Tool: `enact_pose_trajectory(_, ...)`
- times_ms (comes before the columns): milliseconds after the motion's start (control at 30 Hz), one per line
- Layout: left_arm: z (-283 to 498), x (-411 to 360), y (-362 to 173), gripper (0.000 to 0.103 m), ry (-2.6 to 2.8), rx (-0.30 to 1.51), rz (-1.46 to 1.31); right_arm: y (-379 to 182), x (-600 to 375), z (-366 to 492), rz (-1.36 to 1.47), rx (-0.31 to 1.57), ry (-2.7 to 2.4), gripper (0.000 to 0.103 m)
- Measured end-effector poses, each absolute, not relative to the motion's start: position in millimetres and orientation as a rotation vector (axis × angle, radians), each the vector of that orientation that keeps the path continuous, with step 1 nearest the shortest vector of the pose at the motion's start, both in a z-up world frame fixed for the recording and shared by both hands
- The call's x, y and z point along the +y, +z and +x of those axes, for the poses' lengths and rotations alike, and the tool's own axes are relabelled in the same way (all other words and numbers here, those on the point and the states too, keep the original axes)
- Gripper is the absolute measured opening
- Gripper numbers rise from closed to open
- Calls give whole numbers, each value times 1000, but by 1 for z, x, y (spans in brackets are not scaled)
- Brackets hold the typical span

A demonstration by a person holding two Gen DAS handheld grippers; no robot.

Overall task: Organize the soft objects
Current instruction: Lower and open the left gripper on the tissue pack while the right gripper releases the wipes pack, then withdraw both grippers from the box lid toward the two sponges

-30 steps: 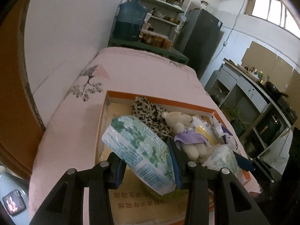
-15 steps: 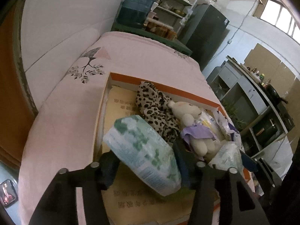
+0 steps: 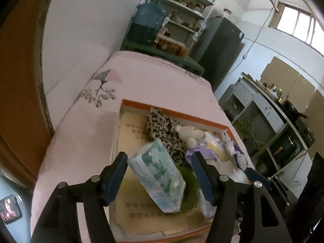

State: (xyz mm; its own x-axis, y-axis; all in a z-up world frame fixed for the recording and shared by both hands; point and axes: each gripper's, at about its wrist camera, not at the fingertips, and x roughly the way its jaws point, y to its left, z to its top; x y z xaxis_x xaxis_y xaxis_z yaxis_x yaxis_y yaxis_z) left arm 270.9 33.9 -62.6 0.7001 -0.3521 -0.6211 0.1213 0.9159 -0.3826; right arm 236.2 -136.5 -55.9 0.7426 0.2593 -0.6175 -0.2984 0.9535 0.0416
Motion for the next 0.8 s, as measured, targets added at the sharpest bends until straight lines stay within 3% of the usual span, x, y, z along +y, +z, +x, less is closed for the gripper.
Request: enact_pose_trajectory(800, 230, 45, -29, 65, -259, 668, -331, -25, -140, 199, -25, 635, 304, 82)
